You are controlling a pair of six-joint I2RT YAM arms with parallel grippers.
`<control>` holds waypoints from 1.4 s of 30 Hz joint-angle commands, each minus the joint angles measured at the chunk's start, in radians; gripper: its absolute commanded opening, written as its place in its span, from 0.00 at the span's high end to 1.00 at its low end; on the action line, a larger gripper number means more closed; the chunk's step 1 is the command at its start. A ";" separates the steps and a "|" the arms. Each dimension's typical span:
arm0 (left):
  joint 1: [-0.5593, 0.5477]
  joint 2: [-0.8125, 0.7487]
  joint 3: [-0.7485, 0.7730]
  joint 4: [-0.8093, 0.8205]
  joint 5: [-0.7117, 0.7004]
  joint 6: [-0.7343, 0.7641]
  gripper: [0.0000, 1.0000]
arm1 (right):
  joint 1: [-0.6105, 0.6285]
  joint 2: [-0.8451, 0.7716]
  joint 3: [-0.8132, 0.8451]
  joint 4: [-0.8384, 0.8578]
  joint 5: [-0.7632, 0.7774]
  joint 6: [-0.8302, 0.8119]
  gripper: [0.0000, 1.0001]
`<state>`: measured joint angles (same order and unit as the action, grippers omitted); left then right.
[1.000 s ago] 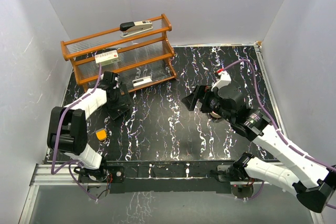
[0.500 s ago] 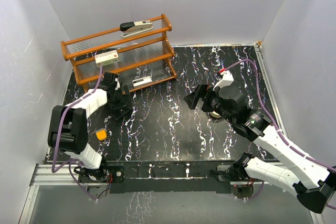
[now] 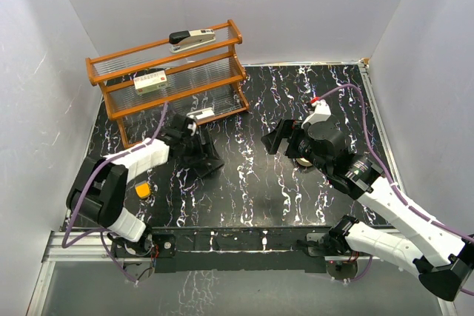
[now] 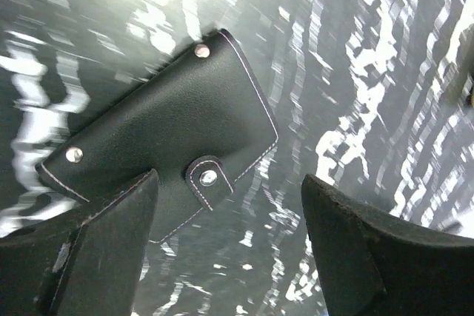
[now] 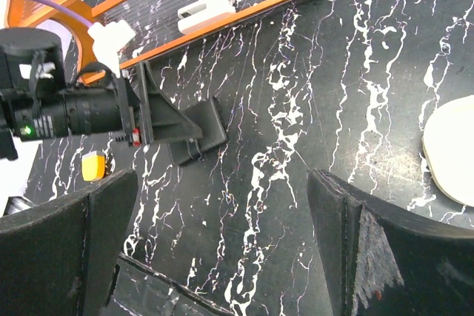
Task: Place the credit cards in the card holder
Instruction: Move the card holder to the center of the board, then adjust the card holder at the center of the board.
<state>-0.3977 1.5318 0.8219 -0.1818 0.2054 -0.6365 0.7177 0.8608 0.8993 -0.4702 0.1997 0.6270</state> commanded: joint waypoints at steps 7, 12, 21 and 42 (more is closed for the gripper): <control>-0.220 -0.040 -0.019 0.024 0.085 -0.199 0.29 | -0.004 -0.021 0.009 -0.008 0.047 0.013 0.03; -0.218 -0.058 0.062 -0.140 -0.094 -0.103 0.32 | -0.005 -0.039 0.000 -0.022 0.046 0.016 0.03; -0.203 0.004 0.109 -0.245 -0.187 0.035 0.42 | -0.006 -0.069 -0.015 -0.044 0.027 0.024 0.06; -0.218 0.015 -0.134 0.207 0.349 -0.165 0.66 | -0.004 -0.005 -0.081 -0.065 -0.096 0.068 0.23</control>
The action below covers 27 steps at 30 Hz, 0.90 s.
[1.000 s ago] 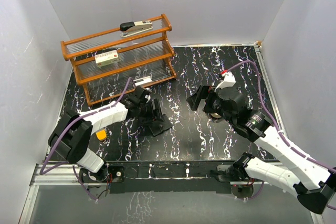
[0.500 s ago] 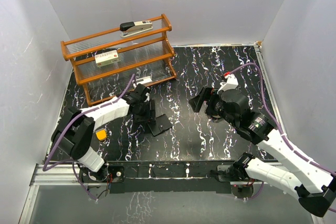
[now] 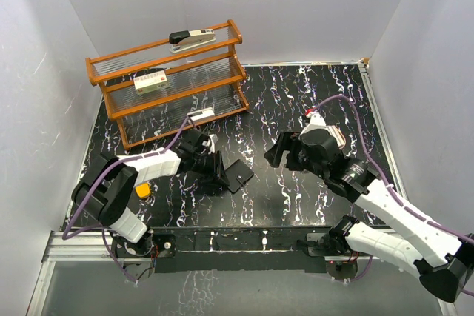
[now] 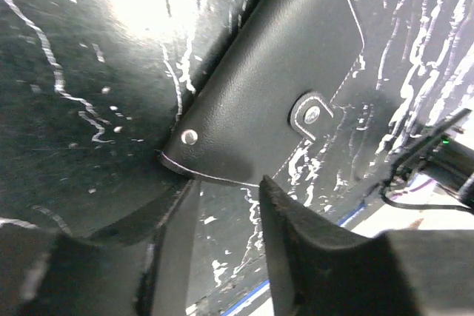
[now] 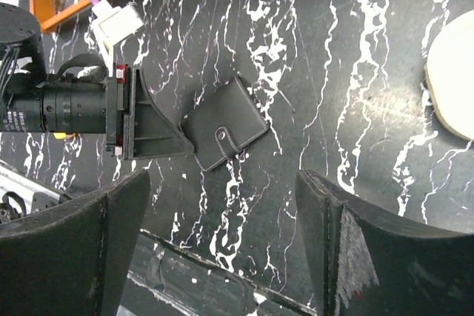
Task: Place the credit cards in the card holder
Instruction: Adjust the card holder at the center of the board.
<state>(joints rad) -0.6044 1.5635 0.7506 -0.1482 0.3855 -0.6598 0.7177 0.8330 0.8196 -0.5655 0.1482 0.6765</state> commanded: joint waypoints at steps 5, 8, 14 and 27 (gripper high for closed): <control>-0.020 -0.056 -0.080 0.231 0.206 -0.193 0.65 | -0.004 0.086 -0.013 0.061 -0.094 0.043 0.35; -0.020 -0.093 -0.023 0.066 0.039 -0.106 0.56 | -0.003 0.128 -0.011 0.076 -0.141 0.078 0.42; -0.018 -0.089 0.097 -0.126 -0.199 0.041 0.43 | -0.003 0.171 -0.032 0.103 -0.182 0.106 0.45; -0.018 0.080 0.119 -0.052 -0.078 0.074 0.45 | 0.000 0.209 -0.056 0.143 -0.234 0.119 0.44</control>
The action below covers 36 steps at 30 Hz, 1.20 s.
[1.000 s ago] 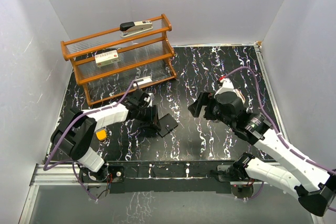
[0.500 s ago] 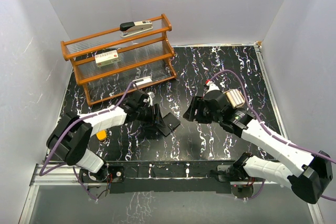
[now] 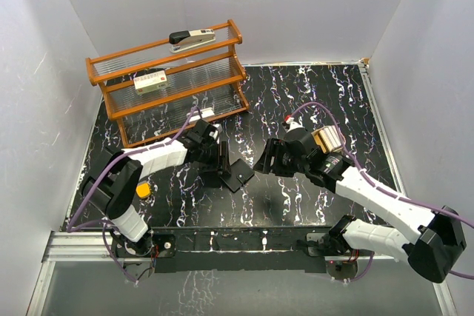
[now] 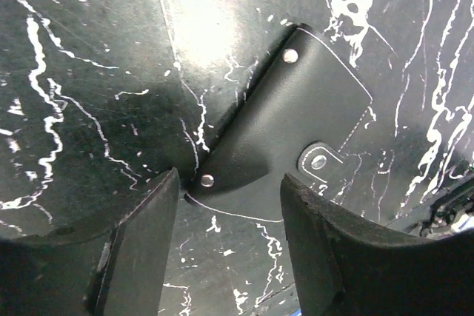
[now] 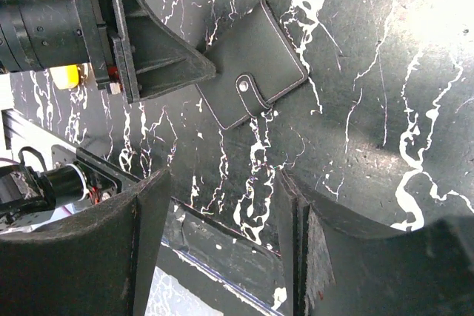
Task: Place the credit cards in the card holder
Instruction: Adjust the card holder at the center of the board.
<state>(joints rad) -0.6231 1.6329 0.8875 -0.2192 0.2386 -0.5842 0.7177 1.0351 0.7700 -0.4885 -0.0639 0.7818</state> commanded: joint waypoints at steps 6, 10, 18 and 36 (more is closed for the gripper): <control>-0.001 0.015 -0.098 0.134 0.180 -0.082 0.63 | 0.006 0.031 -0.008 0.072 -0.015 0.022 0.46; -0.005 0.000 -0.179 0.272 0.253 -0.193 0.73 | 0.010 0.061 -0.007 0.073 -0.005 0.024 0.48; -0.010 -0.012 -0.254 0.415 0.287 -0.301 0.94 | 0.026 0.171 0.030 0.077 0.057 -0.011 0.53; -0.015 -0.129 -0.356 0.525 0.232 -0.417 0.79 | 0.051 0.426 0.165 0.105 0.140 -0.129 0.65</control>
<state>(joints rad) -0.6327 1.5906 0.5365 0.3279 0.5110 -0.9966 0.7643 1.4319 0.8650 -0.4229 0.0185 0.7074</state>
